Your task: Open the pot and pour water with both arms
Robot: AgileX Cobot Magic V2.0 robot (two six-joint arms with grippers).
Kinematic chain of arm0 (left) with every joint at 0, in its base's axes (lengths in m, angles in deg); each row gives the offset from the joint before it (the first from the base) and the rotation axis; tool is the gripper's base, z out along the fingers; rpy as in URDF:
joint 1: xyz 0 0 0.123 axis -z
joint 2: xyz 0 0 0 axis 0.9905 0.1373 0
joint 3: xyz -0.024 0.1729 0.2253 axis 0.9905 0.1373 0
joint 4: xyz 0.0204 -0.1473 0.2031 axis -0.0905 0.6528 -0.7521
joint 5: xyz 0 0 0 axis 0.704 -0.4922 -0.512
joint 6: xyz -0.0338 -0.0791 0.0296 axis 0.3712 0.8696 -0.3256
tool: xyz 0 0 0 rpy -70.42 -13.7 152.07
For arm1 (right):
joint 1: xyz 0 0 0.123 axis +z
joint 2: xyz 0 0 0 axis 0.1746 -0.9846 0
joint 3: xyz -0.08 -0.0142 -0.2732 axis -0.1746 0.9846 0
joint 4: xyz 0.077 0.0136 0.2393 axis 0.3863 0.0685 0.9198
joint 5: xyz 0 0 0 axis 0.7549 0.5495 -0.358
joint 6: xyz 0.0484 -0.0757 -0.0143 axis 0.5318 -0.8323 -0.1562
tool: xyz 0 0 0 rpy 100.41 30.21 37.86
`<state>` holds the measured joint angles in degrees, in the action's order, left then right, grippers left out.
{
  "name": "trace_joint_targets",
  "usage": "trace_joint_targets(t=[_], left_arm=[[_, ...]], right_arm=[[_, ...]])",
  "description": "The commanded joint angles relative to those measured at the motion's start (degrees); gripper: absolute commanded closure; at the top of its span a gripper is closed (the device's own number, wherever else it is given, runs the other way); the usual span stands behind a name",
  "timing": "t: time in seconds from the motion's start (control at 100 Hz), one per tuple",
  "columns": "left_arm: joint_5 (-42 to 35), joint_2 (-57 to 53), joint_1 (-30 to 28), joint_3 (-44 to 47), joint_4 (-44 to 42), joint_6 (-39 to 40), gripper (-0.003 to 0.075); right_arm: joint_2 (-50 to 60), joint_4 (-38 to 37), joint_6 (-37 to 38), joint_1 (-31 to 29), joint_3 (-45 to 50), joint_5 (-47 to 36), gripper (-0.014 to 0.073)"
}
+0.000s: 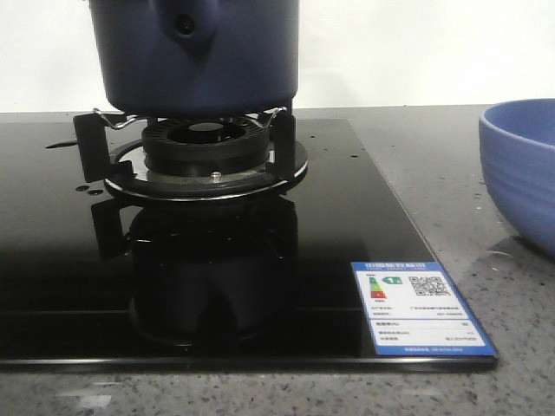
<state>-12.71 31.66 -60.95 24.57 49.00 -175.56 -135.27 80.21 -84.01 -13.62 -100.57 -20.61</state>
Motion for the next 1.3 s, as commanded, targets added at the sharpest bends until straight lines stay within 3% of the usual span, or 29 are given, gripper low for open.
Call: trace_joint_targets(t=[0.0,0.09,0.16,0.37,0.55,0.86,1.08,1.29], left_arm=[[1.4,-3.1,0.0,-2.2,2.5,0.9,0.0269],[1.4,-5.5,0.0,-2.2,2.4,2.4,0.0298],[1.3,-8.6,0.0,-2.0,2.3,2.5,0.0363],[-6.1,-23.4,0.0,3.5,-5.9,12.2,0.0744],[-11.7,-39.2,0.0,15.8,-9.7,18.8,0.0741],[-14.9,-62.3,0.0,38.5,-10.5,18.9,0.0741],[-15.0,-72.7,0.0,46.5,-10.5,18.9,0.0741],[-15.0,-74.3,0.0,47.8,-10.2,18.9,0.0741]], right_arm=[[0.4,1.2,-0.5,-0.4,-1.7,-3.2,0.0658],[0.4,1.2,-2.2,-0.4,-1.7,-3.2,0.0658],[0.5,1.2,-3.4,0.1,-1.6,-3.6,0.0658],[4.4,1.2,-7.5,5.6,3.3,-8.2,0.0658],[14.7,1.2,-12.8,8.7,16.9,-17.5,0.0658],[39.4,1.2,-13.0,9.4,44.3,-34.6,0.0658],[49.9,1.2,-13.0,9.4,50.0,-34.7,0.0658],[52.6,1.2,-13.0,9.4,50.0,-34.7,0.0658]])
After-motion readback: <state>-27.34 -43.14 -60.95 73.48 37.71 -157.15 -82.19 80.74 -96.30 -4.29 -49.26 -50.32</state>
